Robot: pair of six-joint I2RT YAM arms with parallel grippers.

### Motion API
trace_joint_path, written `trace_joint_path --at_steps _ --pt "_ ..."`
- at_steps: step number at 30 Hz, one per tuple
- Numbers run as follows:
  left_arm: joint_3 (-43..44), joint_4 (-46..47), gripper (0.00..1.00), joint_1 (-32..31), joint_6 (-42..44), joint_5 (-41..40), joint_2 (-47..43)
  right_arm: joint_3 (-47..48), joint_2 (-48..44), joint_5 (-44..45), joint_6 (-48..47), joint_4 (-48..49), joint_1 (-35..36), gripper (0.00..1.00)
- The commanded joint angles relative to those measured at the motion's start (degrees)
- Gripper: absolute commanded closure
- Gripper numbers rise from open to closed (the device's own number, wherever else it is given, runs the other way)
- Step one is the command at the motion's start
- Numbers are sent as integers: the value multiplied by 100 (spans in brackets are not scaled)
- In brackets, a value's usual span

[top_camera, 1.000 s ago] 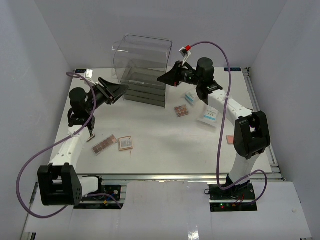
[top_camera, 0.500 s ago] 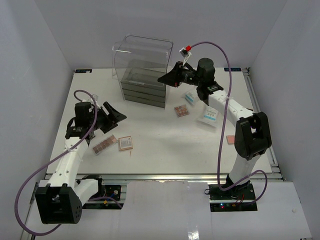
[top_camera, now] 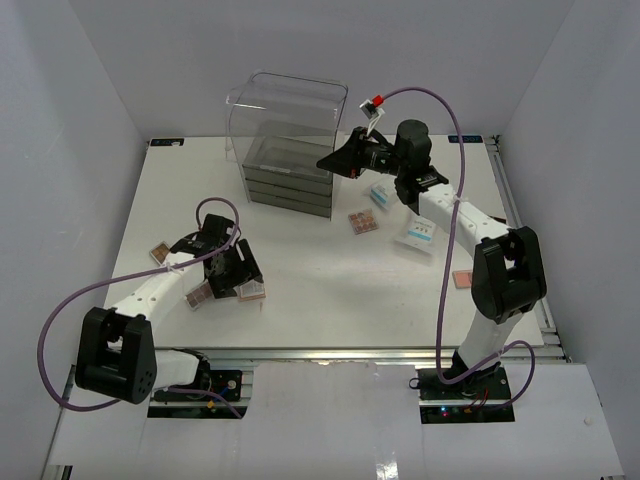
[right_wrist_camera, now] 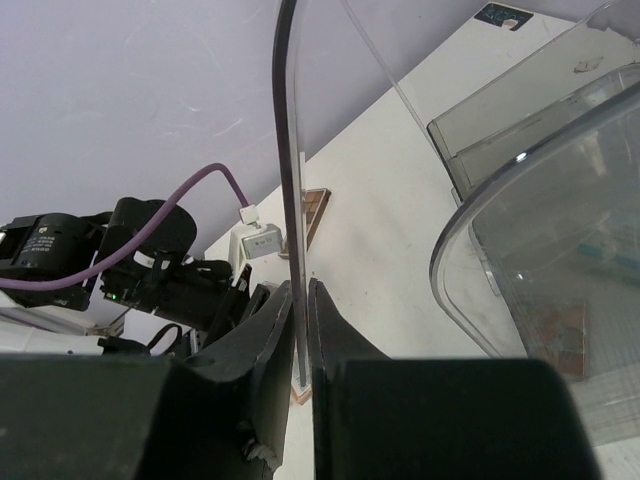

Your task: Organize the makeup

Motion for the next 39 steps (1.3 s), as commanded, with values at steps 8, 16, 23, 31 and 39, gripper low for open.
trace_joint_path --at_steps 8,16,23,31,39 --pt "-10 152 15 -94 -82 -820 172 -98 -433 -187 -18 336 -34 86" --pt "49 567 16 -378 -84 -586 513 -54 -443 -170 17 328 -34 86" --pt "166 602 16 -735 -49 -864 982 -165 -492 -167 17 347 -34 86" --pt "111 564 16 -776 -125 -1269 1105 -238 -503 -187 46 397 -34 85" --pt "112 573 14 -992 -169 -1484 1039 -273 -512 -187 52 409 -34 85"
